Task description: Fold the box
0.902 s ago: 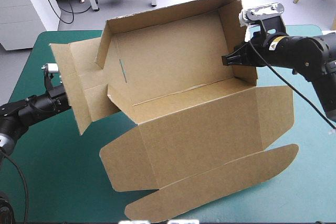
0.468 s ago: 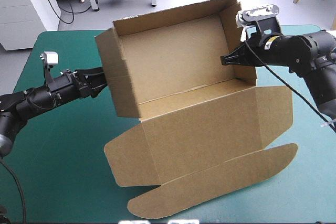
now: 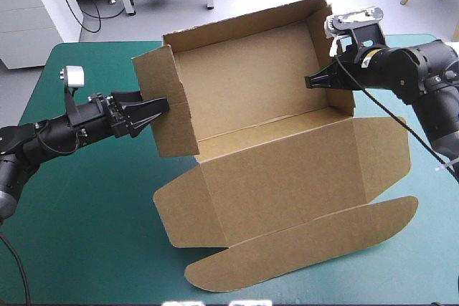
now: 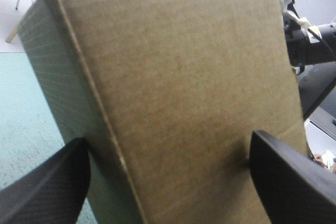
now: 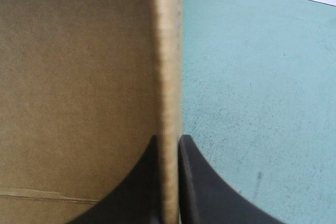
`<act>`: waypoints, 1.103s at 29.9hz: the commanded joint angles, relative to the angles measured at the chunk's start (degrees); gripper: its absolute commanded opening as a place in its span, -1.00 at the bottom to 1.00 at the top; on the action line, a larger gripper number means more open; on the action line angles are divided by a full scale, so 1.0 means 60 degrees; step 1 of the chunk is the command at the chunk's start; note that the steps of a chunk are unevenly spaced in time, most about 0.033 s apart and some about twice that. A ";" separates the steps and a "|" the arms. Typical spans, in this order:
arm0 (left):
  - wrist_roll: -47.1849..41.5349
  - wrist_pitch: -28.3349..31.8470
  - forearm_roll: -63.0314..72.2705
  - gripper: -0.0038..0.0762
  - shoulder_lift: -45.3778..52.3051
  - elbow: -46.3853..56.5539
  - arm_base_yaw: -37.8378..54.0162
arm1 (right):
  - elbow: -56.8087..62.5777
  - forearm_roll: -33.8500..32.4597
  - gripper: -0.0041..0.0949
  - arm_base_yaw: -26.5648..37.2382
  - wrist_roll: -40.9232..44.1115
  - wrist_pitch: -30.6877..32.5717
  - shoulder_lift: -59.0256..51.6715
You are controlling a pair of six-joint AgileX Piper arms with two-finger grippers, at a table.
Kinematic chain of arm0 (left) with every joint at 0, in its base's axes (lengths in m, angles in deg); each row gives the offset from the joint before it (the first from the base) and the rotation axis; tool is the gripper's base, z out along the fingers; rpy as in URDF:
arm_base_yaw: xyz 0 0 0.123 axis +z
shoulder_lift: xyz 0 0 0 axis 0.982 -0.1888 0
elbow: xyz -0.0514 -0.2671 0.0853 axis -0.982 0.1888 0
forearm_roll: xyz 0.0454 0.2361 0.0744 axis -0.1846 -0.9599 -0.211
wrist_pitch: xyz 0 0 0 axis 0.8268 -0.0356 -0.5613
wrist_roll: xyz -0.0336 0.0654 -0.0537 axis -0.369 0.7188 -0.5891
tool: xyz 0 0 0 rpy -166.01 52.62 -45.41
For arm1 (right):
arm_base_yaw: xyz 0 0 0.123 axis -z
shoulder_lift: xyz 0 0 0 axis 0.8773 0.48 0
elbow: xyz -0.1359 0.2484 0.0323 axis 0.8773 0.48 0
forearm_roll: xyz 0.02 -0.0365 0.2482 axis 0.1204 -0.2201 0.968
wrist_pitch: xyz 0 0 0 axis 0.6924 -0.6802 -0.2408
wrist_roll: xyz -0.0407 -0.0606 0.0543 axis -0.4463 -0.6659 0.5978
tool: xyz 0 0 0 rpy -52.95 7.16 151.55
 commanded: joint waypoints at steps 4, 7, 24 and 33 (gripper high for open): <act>-0.0131 -0.0914 0.0829 0.55 0.0232 -0.0283 -0.0677 | -0.0278 0.0132 -0.95 -0.0007 0.0122 -0.0646 -0.0346; -0.0248 -0.0546 0.1069 0.55 0.0232 -0.0283 -0.0845 | -0.0278 0.0366 -0.95 -0.0007 0.0122 -0.0529 -0.0346; -0.9090 0.5271 -0.9080 0.55 0.0195 -0.3459 -0.5066 | -0.0278 0.0520 -0.94 -0.0054 0.0105 -0.0828 -0.0756; -1.3107 0.5911 -1.3149 0.55 -0.0138 -0.3541 -0.6369 | -0.0278 -0.1906 -0.93 -0.1622 0.1635 -0.1264 -0.0724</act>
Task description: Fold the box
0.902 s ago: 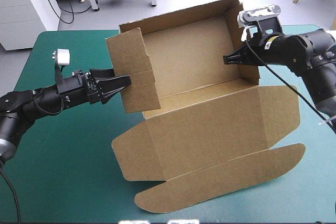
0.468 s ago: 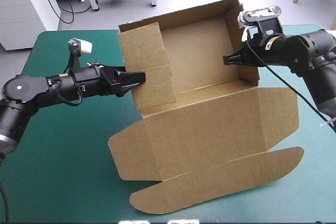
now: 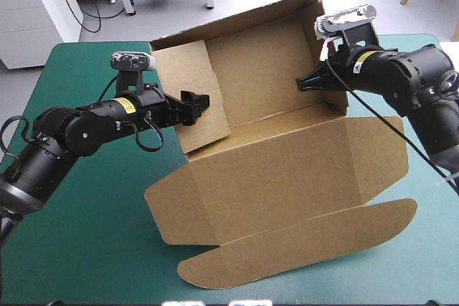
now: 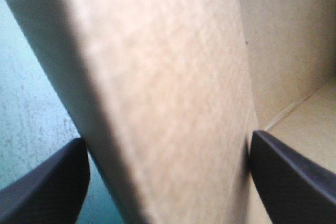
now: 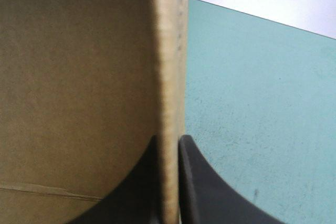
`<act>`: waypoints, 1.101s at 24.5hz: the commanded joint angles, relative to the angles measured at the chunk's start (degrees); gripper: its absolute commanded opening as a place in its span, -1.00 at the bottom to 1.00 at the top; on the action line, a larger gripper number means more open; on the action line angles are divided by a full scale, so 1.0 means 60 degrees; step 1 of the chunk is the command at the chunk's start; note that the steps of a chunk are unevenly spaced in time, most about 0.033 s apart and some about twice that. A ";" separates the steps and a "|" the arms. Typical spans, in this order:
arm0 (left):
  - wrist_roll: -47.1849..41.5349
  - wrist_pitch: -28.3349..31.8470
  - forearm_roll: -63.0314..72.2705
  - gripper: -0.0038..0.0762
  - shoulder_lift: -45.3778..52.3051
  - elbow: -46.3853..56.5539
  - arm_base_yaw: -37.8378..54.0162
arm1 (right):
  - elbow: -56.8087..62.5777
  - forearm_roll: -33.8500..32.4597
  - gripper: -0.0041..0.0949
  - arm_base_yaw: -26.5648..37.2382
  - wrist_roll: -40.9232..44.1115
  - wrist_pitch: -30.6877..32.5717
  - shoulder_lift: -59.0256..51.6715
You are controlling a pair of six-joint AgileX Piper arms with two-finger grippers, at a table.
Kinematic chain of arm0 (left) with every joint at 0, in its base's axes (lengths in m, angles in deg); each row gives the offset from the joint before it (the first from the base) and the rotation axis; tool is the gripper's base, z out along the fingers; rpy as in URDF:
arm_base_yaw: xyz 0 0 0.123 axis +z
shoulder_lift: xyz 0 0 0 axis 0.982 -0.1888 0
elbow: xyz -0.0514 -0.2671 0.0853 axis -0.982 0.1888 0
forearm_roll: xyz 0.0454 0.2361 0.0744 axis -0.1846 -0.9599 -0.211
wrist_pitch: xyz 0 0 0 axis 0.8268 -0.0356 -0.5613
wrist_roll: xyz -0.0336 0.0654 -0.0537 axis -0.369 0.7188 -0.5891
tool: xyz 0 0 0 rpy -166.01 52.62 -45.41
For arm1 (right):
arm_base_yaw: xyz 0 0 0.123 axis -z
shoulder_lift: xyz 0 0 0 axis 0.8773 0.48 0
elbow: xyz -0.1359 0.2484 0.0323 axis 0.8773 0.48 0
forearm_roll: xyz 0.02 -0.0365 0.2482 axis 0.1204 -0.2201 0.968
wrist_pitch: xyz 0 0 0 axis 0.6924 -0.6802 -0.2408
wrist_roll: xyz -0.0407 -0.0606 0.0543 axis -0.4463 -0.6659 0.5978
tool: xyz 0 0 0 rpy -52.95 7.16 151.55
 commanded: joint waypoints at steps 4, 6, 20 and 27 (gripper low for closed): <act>-0.2094 0.0854 -0.1920 0.55 0.0077 -0.0604 -0.0651 | -0.0278 -0.2184 -0.93 -0.1010 0.1880 -0.0899 -0.0358; -0.2867 0.0870 -0.2666 0.55 0.0077 -0.0719 -0.0789 | -0.0278 -0.2285 -0.93 -0.1081 0.1979 -0.0899 -0.0349; -0.4029 0.1723 -0.3550 -0.93 -0.0120 -0.0759 -0.1298 | -0.0278 -0.2031 -0.93 -0.1081 0.2055 -0.0700 -0.0172; -0.4029 -0.0129 -0.4531 -0.93 -0.0633 -0.1517 -0.1298 | -0.0278 -0.2009 -0.93 -0.1081 0.2363 -0.0001 -0.0061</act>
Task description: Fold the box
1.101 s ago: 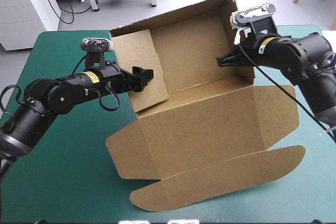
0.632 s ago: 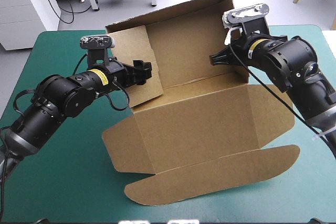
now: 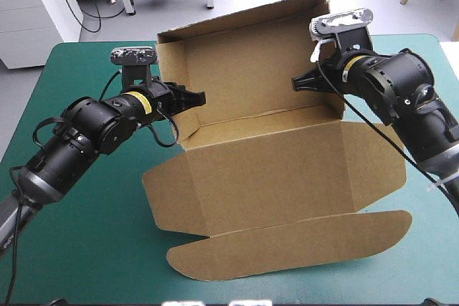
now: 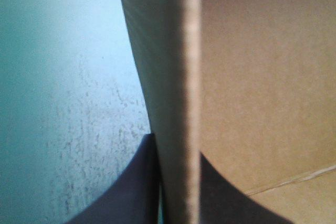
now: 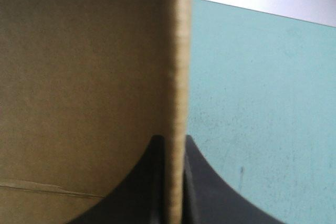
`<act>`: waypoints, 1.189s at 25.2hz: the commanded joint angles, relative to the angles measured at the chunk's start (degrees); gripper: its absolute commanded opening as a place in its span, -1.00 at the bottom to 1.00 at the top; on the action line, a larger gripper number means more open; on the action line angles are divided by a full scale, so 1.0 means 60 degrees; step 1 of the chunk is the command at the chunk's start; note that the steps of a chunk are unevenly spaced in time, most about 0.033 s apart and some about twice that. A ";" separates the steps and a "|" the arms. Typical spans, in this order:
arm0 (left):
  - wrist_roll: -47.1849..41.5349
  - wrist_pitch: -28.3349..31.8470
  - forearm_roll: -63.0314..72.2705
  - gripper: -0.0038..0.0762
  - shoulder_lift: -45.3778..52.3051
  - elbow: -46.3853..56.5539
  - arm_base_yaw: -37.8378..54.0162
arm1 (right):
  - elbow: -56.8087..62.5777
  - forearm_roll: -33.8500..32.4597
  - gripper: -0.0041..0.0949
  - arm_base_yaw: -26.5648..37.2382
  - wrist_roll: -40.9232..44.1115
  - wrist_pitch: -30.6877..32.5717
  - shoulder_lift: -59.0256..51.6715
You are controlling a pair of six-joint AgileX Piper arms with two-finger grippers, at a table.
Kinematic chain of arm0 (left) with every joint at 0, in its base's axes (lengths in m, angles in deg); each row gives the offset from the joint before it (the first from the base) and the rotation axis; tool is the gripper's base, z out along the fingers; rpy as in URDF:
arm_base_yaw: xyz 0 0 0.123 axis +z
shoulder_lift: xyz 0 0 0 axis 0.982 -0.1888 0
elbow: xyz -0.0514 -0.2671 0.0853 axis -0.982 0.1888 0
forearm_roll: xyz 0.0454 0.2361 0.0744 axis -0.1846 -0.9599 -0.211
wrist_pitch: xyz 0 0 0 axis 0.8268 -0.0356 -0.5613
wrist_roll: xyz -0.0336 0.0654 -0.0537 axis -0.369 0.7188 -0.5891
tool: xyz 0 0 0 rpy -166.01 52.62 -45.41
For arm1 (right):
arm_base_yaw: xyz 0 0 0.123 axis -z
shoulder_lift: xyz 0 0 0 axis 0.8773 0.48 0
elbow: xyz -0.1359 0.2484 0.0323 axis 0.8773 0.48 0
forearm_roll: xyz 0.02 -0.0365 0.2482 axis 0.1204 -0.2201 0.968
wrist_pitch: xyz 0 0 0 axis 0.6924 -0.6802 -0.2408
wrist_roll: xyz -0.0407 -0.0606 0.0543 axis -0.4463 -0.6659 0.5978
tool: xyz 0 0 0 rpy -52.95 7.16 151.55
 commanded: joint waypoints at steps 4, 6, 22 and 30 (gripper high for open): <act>0.0711 -0.2536 -0.0572 -0.93 -0.1465 -0.2773 -0.0211 | -0.0278 0.0438 -0.93 -0.0021 -0.0031 0.0367 0.0427; 0.0941 -0.3410 -0.0589 -0.93 -0.2164 -0.3399 -0.0211 | -0.0278 0.0668 -0.93 -0.0021 -0.0109 0.0493 0.0726; 0.1170 -0.4689 0.0123 -0.93 -0.5100 -0.3944 -0.0175 | -0.0278 0.3374 -0.95 0.1900 -0.1769 0.1162 0.2940; 0.0997 -0.5136 0.0832 -0.93 -0.5670 -0.3944 -0.0175 | -0.0278 0.3459 -0.95 0.1900 -0.1989 0.1385 0.3826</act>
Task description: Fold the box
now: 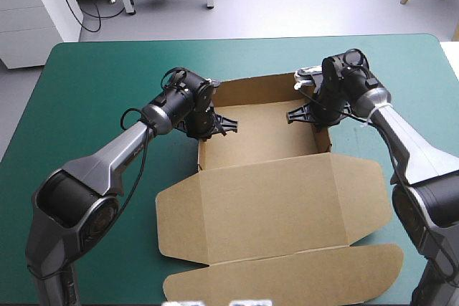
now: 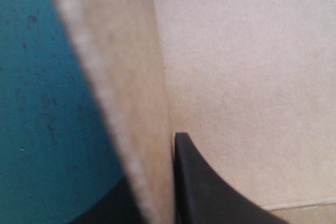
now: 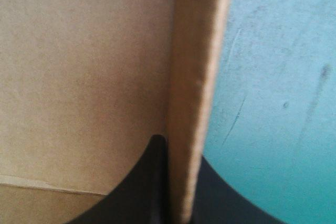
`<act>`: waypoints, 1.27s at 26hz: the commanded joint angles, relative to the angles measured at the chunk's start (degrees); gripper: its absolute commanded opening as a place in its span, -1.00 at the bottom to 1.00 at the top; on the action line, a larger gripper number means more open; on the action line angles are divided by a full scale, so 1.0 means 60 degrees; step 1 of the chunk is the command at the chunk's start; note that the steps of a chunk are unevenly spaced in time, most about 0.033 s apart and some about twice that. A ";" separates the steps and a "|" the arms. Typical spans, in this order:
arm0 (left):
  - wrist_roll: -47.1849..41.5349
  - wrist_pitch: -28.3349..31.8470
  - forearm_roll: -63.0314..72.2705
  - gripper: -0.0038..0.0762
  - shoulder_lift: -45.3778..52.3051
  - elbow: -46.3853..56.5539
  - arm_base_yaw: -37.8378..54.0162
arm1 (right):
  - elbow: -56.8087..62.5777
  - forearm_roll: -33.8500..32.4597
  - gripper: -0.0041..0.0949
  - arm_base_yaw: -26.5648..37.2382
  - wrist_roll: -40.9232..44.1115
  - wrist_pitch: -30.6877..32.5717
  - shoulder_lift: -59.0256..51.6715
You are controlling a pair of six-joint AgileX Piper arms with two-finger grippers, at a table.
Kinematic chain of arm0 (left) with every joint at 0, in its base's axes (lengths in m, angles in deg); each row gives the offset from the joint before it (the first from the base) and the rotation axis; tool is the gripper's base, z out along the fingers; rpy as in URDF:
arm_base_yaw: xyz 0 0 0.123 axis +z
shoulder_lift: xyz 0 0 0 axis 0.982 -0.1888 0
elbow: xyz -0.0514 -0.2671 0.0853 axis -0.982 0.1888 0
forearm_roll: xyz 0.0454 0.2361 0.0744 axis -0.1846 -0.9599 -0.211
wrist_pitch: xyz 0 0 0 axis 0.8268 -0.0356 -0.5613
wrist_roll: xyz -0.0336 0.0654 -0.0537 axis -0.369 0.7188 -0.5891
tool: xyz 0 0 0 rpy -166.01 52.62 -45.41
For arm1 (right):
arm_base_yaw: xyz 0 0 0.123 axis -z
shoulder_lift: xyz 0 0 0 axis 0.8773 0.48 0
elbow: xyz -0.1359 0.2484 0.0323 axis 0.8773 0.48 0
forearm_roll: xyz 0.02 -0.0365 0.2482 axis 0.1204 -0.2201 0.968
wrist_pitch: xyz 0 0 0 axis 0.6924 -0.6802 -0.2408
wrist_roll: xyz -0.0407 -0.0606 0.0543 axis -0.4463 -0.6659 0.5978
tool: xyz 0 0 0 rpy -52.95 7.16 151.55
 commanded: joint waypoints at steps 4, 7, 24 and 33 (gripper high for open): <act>-0.0177 -0.0399 0.0731 -0.93 0.0117 -0.0246 0.0109 | -0.0286 0.0541 -0.95 -0.0033 -0.0306 -0.0441 -0.0426; -0.0512 -0.0274 0.0932 -0.93 0.0110 -0.0246 0.0252 | -0.0286 0.0541 -0.95 -0.0033 -0.0306 -0.0377 -0.0282; -0.0540 0.0273 0.0931 -0.93 0.0110 -0.0282 0.0878 | 0.0649 0.1152 -0.95 -0.0033 0.0021 -0.0363 -0.0092; 0.0198 0.0402 0.0953 -0.93 0.0110 -0.0282 0.1002 | 0.0728 0.1277 -0.95 -0.0033 0.0021 -0.1035 -0.0092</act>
